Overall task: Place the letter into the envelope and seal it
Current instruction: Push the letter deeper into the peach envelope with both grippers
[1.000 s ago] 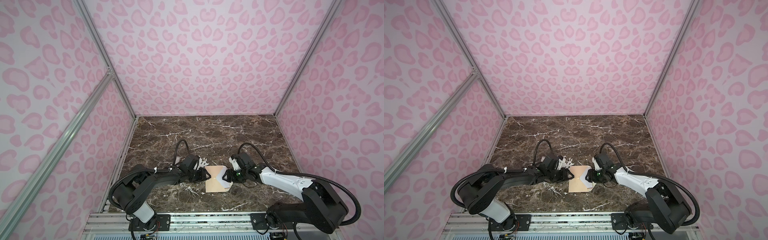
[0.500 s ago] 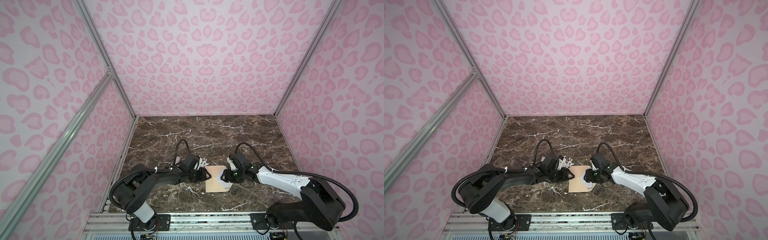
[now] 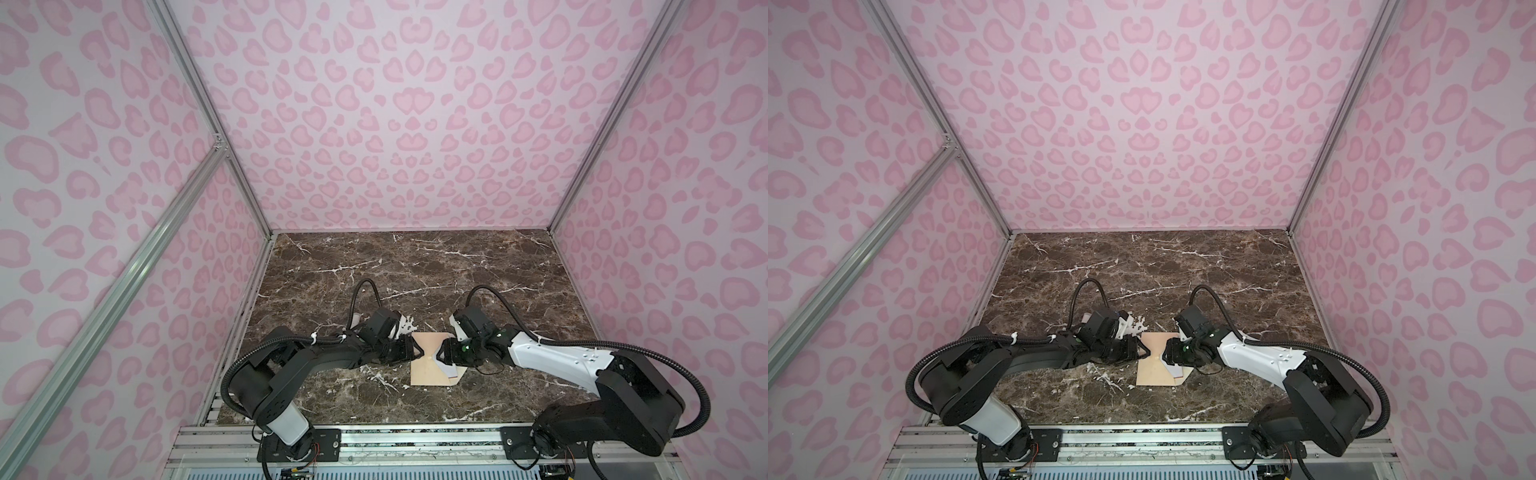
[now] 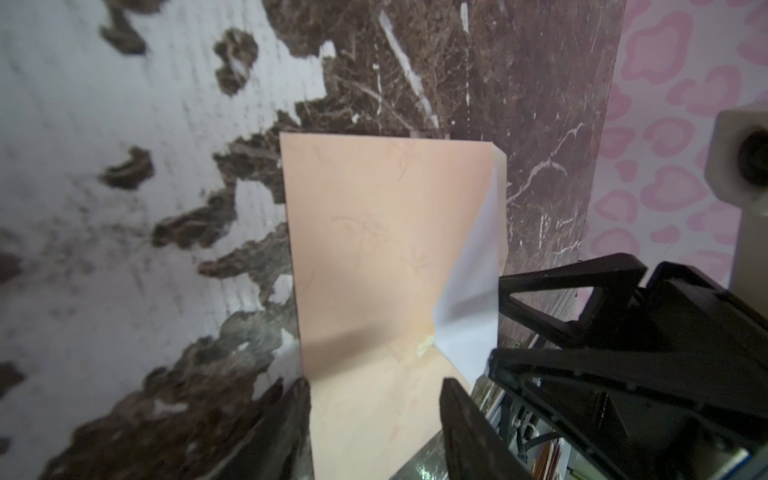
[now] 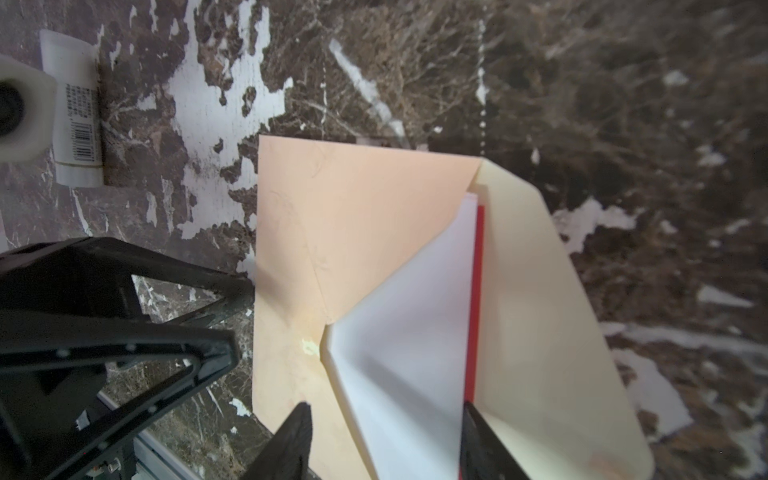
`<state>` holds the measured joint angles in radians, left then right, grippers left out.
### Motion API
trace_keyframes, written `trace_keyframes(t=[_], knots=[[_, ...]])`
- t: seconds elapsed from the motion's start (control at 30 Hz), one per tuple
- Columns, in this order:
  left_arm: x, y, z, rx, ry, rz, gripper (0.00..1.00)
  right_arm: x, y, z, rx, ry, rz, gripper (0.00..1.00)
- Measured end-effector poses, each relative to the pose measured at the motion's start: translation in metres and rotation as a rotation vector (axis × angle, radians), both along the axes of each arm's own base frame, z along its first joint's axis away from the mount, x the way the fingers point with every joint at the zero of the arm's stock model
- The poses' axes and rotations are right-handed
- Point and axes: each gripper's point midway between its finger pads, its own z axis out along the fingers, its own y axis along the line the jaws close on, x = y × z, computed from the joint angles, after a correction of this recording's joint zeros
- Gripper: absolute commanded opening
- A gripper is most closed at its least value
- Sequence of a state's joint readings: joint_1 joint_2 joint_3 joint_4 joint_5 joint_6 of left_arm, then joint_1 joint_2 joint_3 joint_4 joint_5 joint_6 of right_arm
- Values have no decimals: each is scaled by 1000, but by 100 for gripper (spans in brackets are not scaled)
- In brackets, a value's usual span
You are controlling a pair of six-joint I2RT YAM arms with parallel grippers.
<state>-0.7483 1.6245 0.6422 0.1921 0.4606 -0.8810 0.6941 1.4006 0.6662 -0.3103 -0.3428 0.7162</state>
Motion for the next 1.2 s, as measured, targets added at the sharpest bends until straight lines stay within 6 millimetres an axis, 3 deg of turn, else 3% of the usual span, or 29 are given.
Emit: trace_keyframes(t=[0.33, 0.67, 0.93, 1.2], knots=[[0, 0, 0, -3, 0, -1, 54, 1, 8, 2, 28, 3, -14, 58], [-4, 3, 3, 3, 0, 0, 57, -2, -6, 16, -27, -6, -36, 58], [-18, 9, 4, 21, 9, -10, 57, -15, -18, 6, -78, 41, -50, 47], [-31, 3, 1, 27, 23, -35, 57, -18, -18, 3, -81, 58, -52, 47]])
